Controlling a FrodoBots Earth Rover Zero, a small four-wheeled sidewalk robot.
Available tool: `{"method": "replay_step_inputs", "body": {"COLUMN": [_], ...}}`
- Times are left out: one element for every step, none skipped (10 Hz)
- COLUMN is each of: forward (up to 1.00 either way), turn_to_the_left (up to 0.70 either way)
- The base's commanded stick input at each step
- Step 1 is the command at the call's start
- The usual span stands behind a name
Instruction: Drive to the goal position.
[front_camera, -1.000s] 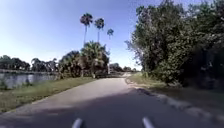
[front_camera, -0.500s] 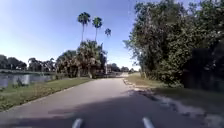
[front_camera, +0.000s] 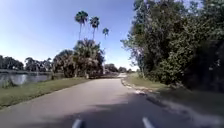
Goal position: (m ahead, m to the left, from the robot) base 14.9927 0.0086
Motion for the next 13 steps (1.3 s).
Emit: {"method": "replay_step_inputs", "body": {"forward": [0.85, 0.85, 0.85, 0.85, 0.85, 0.85, 0.85, 0.85, 0.85, 0.85, 0.85, 0.85, 0.85], "turn_to_the_left": [0.00, 0.00, 0.00, 0.00, 0.00, 0.00, 0.00, 0.00, 0.00, 0.00, 0.00, 0.00, 0.00]}}
